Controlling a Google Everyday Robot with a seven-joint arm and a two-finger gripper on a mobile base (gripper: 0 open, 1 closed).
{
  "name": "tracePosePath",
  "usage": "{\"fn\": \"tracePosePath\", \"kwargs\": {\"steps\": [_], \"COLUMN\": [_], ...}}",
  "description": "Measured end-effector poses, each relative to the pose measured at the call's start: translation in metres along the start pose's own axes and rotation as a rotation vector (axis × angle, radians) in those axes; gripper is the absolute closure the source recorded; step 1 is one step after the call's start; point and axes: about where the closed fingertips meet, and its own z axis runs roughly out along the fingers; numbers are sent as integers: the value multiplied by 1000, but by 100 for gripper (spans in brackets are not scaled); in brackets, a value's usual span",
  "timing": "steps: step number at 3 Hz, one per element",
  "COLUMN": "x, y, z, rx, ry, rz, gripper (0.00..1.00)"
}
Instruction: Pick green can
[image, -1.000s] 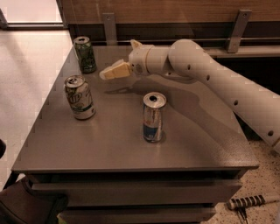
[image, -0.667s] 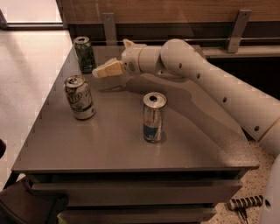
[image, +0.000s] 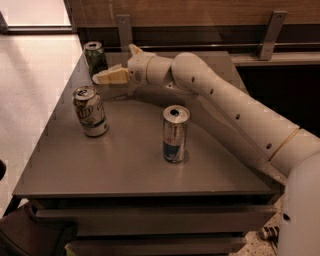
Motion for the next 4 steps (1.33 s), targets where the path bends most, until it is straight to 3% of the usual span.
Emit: {"fn": "tracePosePath", "kwargs": {"steps": [1, 2, 4], "x": [0, 1, 13], "y": [1, 2, 1], "z": [14, 28, 47], "rx": [8, 21, 17], "ry": [-12, 30, 57], "rz": [7, -16, 2], "gripper": [0, 0, 0]}}
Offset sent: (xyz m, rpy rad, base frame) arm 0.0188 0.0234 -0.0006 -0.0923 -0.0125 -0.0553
